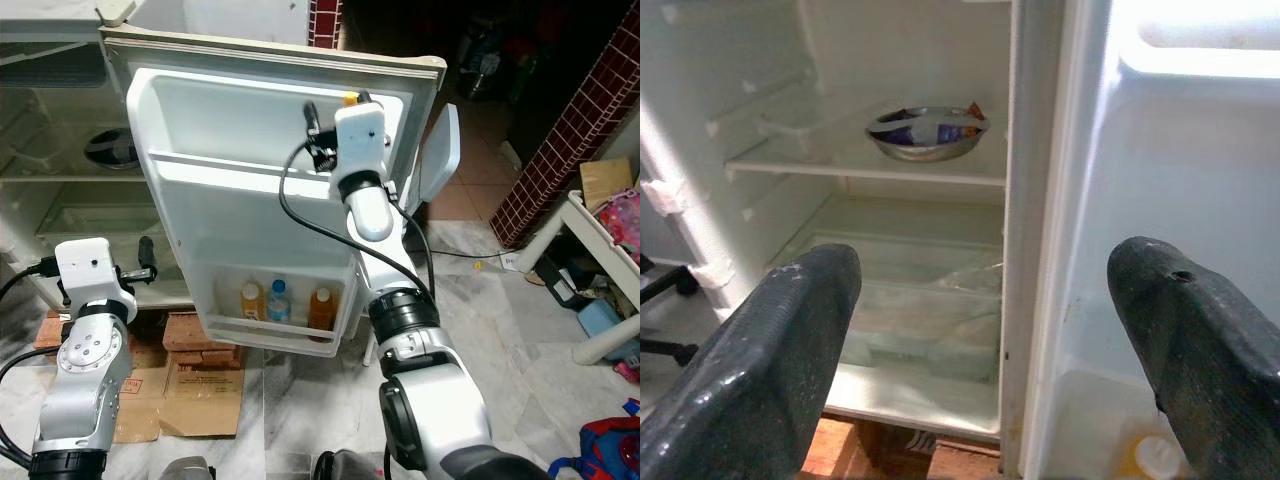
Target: Restocking fridge
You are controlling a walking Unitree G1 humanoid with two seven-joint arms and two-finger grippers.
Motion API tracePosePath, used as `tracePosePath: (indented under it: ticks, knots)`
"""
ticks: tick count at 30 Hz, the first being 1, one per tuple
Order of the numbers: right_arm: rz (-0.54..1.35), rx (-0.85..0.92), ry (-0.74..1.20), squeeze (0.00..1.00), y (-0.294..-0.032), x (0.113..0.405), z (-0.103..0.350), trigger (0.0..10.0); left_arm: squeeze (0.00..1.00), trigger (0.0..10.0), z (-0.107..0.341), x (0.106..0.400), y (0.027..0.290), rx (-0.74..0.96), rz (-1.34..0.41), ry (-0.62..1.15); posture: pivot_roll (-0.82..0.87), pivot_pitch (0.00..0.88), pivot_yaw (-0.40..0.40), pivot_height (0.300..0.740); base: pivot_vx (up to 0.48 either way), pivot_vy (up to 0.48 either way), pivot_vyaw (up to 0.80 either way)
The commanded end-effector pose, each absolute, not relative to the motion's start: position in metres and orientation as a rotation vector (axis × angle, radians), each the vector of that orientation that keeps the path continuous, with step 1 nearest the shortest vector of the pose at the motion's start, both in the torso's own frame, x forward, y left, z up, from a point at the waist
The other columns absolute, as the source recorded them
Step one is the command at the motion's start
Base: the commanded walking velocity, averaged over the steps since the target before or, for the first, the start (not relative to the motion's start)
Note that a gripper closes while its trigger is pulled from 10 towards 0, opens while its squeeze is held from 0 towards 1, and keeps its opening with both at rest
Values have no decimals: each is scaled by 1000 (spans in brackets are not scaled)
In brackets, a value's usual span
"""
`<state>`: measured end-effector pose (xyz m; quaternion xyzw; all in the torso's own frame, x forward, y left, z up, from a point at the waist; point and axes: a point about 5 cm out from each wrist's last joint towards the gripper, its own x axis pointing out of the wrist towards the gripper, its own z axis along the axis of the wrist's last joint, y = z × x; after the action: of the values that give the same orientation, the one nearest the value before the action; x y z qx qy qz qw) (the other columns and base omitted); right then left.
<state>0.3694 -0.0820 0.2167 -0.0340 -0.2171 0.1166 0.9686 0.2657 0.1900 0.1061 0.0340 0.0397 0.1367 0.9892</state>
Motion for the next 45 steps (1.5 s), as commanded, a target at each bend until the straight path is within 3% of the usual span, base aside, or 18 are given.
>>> tracePosePath:
  ticks: [1, 22, 45]
  knots:
    - [241, -55, -468, 0, -81, 369, 226, 10000, 0, 10000, 109, 268, 189, 82, 271, 74, 127, 0, -40, 740, 0, 0, 0]
    - [400, 118, -397, 0, -47, 358, 224, 10000, 0, 10000, 108, 269, 188, 73, 279, 74, 126, 0, -50, 740, 0, 0, 0]
    - [404, 137, -359, 0, -52, 355, 214, 10000, 0, 10000, 108, 269, 190, 69, 299, 74, 124, 0, -56, 740, 0, 0, 0]
